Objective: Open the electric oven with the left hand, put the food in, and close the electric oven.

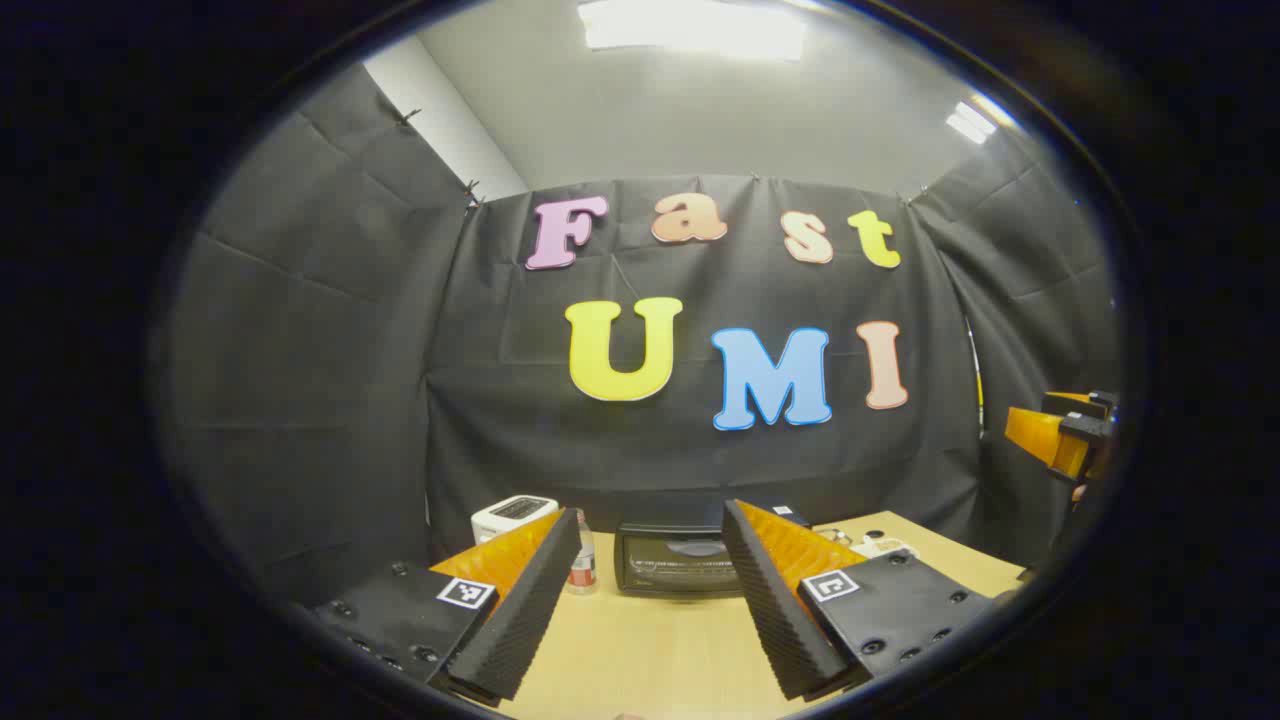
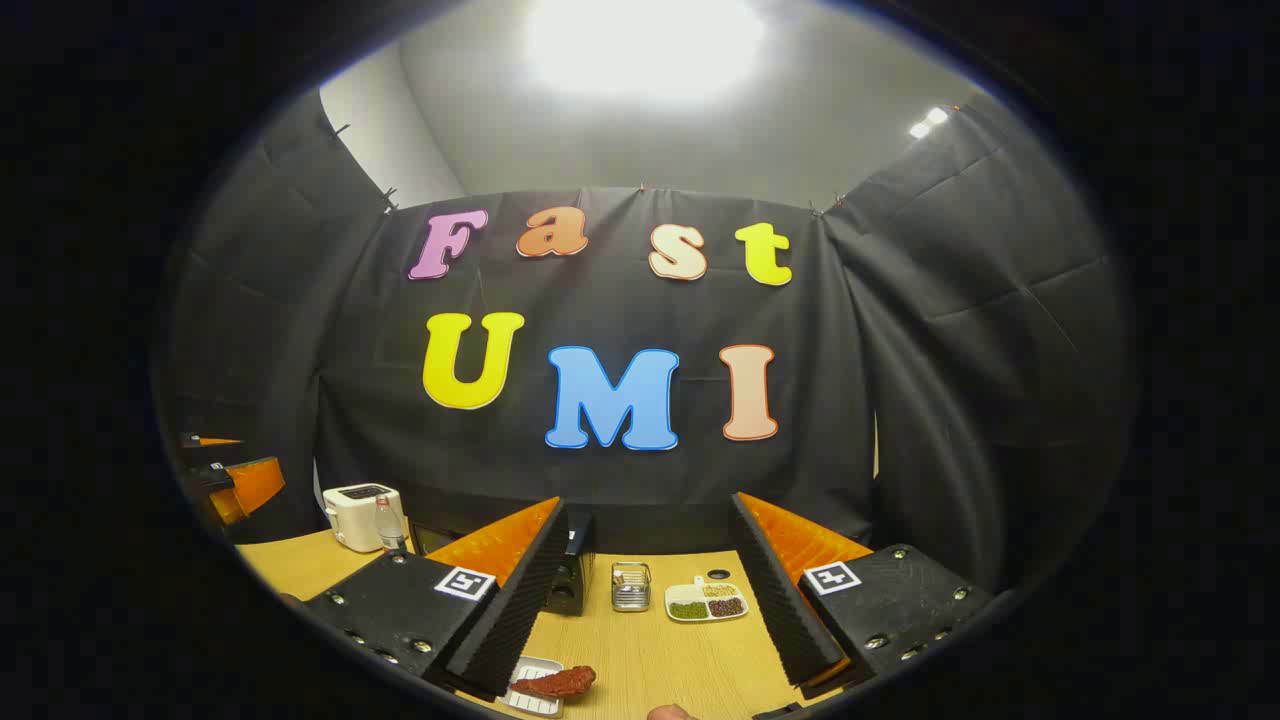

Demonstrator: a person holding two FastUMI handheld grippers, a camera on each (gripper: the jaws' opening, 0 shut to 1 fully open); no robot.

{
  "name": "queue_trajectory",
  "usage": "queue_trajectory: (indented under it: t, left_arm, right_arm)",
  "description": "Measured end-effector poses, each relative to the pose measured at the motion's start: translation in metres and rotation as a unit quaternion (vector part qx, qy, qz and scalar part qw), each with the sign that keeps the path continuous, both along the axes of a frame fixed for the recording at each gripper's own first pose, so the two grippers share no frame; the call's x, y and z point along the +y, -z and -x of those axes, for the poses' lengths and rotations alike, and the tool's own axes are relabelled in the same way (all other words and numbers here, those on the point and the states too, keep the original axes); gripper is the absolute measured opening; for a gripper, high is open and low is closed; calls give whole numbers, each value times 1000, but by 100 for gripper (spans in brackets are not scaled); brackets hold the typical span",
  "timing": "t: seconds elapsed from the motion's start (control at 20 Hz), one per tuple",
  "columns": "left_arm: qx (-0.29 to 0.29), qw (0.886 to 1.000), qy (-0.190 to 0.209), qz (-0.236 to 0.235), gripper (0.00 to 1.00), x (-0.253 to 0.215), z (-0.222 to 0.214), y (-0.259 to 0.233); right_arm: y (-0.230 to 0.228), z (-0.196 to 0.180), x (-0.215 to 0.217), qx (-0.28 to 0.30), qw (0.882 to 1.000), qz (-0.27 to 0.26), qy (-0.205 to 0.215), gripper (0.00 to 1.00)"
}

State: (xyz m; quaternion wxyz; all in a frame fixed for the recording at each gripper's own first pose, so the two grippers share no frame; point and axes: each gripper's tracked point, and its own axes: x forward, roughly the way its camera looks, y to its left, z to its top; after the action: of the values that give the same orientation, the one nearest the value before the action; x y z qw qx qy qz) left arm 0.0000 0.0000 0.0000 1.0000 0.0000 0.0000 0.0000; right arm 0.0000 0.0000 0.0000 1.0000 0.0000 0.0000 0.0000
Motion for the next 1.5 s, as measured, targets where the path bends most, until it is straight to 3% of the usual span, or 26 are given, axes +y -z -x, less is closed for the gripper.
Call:
queue_trajectory:
  t: [0.4, 0.45, 0.85, 1.0, 1.1, 1.15, 1.25, 1.5]
  left_arm:
    - [-5, 1000, -1, -7, 95, -9, 8, -6]
    - [-5, 1000, -1, -7, 100, -10, 8, -7]
    - [2, 1000, -6, -2, 100, -32, 12, -1]
    - [11, 1000, -11, 12, 90, -41, 10, 5]
    - [7, 1000, -18, 7, 100, -43, 8, 4]
    - [4, 1000, -22, 0, 90, -42, 5, 3]
    - [-4, 1000, -23, -13, 100, -44, -3, -2]
    - [-17, 1000, -17, -15, 100, -46, -36, -9]
  right_arm:
    - [2, 3, -8, 0, 1000, -7, -1, 97]
    - [2, 3, -9, 0, 1000, -6, -2, 97]
    - [6, 5, -23, 0, 1000, -4, -15, 96]
    - [9, 6, -27, 0, 1000, -7, -30, 97]
    - [12, 7, -30, -5, 999, -10, -39, 96]
    - [15, 6, -32, -6, 999, -9, -40, 97]
    - [24, 8, -35, 5, 999, -10, -40, 96]
    - [29, 1, -37, 12, 999, -9, -37, 97]
